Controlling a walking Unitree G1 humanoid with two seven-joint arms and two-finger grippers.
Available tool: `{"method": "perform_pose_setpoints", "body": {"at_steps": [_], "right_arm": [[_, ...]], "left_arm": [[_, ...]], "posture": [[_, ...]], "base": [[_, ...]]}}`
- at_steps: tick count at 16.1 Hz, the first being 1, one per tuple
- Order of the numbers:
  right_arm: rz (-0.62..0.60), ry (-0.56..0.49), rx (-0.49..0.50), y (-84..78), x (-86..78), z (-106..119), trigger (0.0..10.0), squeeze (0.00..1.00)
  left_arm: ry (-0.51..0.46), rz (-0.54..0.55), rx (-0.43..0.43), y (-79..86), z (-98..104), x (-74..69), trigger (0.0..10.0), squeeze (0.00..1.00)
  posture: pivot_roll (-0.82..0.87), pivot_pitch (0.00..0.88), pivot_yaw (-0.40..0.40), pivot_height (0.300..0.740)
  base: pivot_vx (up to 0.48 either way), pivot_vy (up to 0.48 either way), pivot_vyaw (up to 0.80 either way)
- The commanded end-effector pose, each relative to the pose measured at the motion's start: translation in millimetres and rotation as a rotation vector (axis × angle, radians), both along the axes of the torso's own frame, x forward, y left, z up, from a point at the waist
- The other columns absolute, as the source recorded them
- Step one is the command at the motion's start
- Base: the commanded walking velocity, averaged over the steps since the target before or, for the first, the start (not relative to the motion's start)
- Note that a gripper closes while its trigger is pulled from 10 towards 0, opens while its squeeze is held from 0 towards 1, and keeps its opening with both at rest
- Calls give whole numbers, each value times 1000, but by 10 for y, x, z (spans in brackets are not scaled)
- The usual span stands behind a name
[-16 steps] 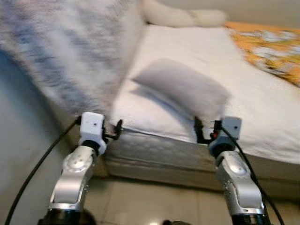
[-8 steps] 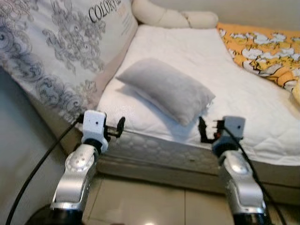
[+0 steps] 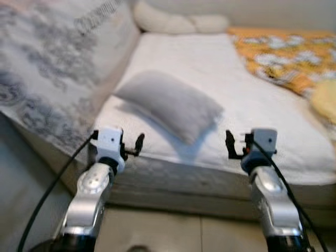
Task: Clean up the room
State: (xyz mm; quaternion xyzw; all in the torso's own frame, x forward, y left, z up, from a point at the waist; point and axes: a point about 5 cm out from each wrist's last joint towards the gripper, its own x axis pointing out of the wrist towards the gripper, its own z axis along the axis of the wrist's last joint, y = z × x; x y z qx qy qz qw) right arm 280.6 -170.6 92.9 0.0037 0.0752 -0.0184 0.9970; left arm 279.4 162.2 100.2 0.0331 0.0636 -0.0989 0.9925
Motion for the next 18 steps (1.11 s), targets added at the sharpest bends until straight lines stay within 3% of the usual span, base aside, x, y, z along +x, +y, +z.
{"method": "perform_pose_setpoints", "body": {"at_steps": [1, 12, 18], "right_arm": [[19, -3, -3, 64, 25, 24, 10000, 0], [140, -14, 4, 159, 40, 49, 10000, 0], [146, -9, -3, 152, 41, 35, 10000, 0]], "left_arm": [[-10, 17, 17, 49, 30, 15, 10000, 0], [-14, 64, 25, 126, 30, 51, 10000, 0], [-12, 67, 22, 143, 29, 58, 10000, 0]], "posture": [[79, 0, 4, 740], [77, 0, 7, 740], [76, 0, 10, 740]], "base": [[349, 0, 0], [349, 0, 0], [349, 0, 0]]}}
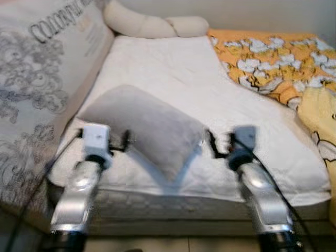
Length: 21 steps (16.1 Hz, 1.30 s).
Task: Clean up the room
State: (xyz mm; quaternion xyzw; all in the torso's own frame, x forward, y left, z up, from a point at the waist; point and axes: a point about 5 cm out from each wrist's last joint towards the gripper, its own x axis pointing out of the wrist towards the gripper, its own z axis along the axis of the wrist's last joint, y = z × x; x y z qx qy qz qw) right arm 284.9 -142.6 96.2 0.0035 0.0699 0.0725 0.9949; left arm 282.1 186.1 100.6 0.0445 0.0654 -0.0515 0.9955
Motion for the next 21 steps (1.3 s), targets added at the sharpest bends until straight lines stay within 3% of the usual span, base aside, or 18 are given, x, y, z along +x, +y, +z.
{"method": "perform_pose_setpoints", "body": {"at_steps": [1, 17, 21], "right_arm": [[-36, 1, -15, -130, -2, 3, 10000, 0], [-38, 5, -25, -148, 4, -8, 10000, 0], [-19, 18, -40, -142, -1, -30, 10000, 0]], "left_arm": [[-10, -26, -7, -96, 26, 32, 10000, 0], [-7, -34, -2, -90, 23, 34, 10000, 0], [-15, -47, -4, -97, 29, 31, 10000, 0]], "posture": [[77, 0, 10, 740], [78, 0, 11, 740], [78, 0, 11, 740]], "base": [[349, 0, 0], [347, 0, 0], [137, 0, 0]]}}
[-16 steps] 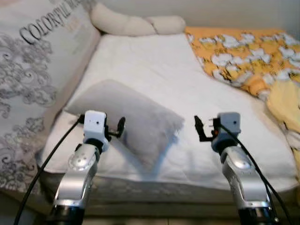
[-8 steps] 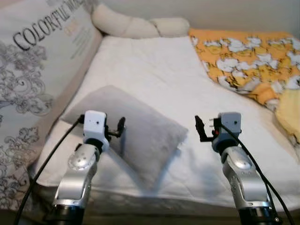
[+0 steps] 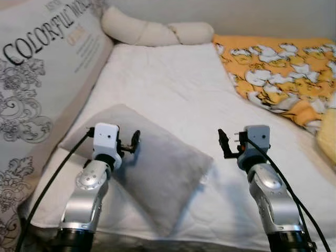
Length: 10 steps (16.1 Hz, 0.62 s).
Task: Clean up the room
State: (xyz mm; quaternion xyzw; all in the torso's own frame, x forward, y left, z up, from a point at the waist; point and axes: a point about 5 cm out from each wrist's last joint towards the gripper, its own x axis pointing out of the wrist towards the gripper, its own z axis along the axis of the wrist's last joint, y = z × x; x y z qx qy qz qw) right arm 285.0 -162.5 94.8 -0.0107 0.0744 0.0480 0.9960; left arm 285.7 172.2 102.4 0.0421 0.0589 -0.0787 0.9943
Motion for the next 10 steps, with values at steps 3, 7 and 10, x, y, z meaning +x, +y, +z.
{"method": "perform_pose_setpoints", "body": {"at_steps": [3, 7, 10], "right_arm": [[37, 20, -18, 40, -2, -24, 10000, 0], [71, -1, -103, -49, 314, 77, 10000, 0], [100, 60, -192, -85, 600, 33, 10000, 0]], "left_arm": [[-11, -15, 2, 32, 29, -23, 10000, 0], [9, -11, 90, 179, 47, 8, 10000, 0], [96, 55, 296, 526, 49, 60, 10000, 0]], "posture": [[75, 0, 16, 740], [71, 0, 32, 740], [81, 0, 34, 740]], "base": [[0, 0, 0], [0, 0, 0], [0, 0, 0]]}}
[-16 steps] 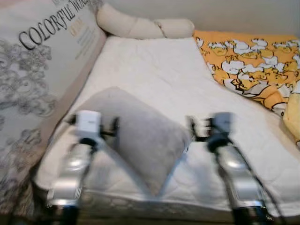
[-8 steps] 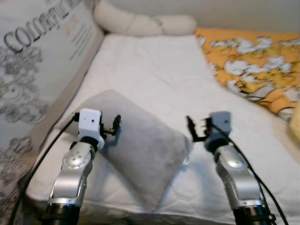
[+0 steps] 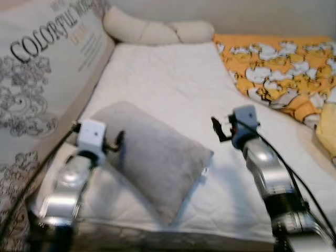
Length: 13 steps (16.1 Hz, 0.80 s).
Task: Clean up the room
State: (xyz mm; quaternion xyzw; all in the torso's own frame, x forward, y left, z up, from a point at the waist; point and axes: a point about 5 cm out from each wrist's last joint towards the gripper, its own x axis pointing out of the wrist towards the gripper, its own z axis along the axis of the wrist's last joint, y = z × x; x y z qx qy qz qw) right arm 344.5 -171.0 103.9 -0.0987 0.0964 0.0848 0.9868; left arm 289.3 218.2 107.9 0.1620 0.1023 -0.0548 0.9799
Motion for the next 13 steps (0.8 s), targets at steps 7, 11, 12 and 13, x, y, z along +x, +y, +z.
{"method": "perform_pose_setpoints", "body": {"at_steps": [7, 11, 12, 13], "right_arm": [[152, 97, -94, 253, 120, -245, 10000, 0], [294, 199, -121, 290, -25, -465, 10000, 0], [339, 226, -124, 278, -67, -509, 10000, 0], [383, 252, -112, 245, -104, -540, 10000, 0]], "left_arm": [[436, -96, 356, 280, -314, -109, 10000, 0], [438, -179, 195, -152, -433, 83, 10000, 0], [467, -213, 177, -260, -499, 112, 10000, 0], [501, -255, 171, -371, -578, 134, 10000, 0]], "posture": [[96, 0, 38, 740], [86, 0, 42, 740], [72, 0, 48, 740], [62, 0, 54, 740]], "base": [[0, 0, 0], [0, 0, 0], [0, 0, 0], [0, 0, 0]]}}
